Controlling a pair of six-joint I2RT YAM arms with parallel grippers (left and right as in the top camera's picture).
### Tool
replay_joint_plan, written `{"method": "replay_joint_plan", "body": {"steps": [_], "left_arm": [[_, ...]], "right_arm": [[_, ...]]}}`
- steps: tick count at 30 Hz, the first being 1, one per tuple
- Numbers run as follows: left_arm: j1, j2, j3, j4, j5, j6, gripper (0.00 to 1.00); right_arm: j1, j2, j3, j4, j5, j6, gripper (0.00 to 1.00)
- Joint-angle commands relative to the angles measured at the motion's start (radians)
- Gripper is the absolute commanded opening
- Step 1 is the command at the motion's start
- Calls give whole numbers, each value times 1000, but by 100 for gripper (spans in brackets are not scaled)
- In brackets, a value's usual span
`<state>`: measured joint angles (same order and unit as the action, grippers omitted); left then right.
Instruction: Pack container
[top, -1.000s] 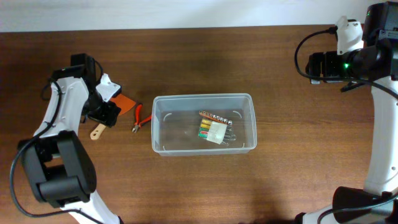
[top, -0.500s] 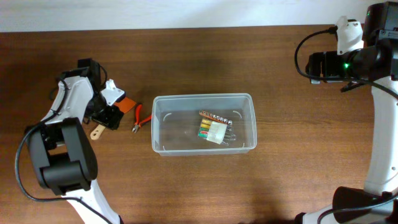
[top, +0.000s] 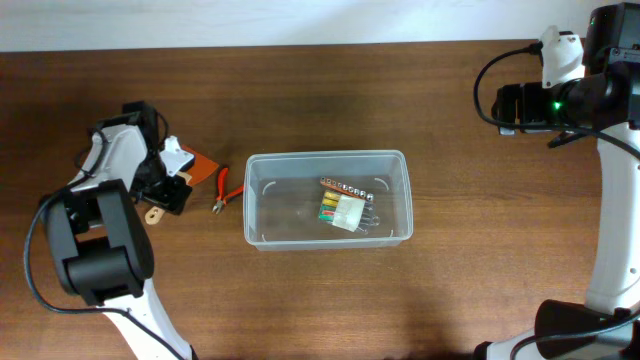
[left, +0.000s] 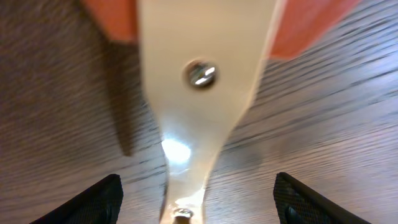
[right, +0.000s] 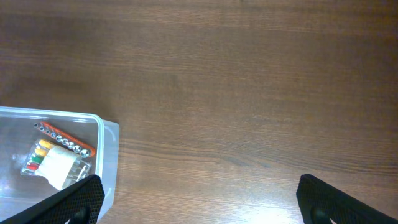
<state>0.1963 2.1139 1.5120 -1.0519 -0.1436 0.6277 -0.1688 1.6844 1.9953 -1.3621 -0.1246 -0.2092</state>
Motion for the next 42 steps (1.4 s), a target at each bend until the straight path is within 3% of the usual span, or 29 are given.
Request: {"method": "replay_joint_plan", "body": {"steps": [1,19,31,38,42], "left_arm": [[35,7,-36,22,-10,-6,80],[37,13,-56,102,130,-2,77],[38,31,-62,97,130,-3,53],[37,31,-62,98,130,-3,31],[37,31,-62,98,130,-3,26]], "right_arm": [[-2,7,-1,-4,5,5,99],[-2,7,-1,-38,5,5,99],[-2,7,-1,-38,5,5,99],[-2,7,-1,-37,5,5,99],[-2,7,-1,-37,5,5,99]]}}
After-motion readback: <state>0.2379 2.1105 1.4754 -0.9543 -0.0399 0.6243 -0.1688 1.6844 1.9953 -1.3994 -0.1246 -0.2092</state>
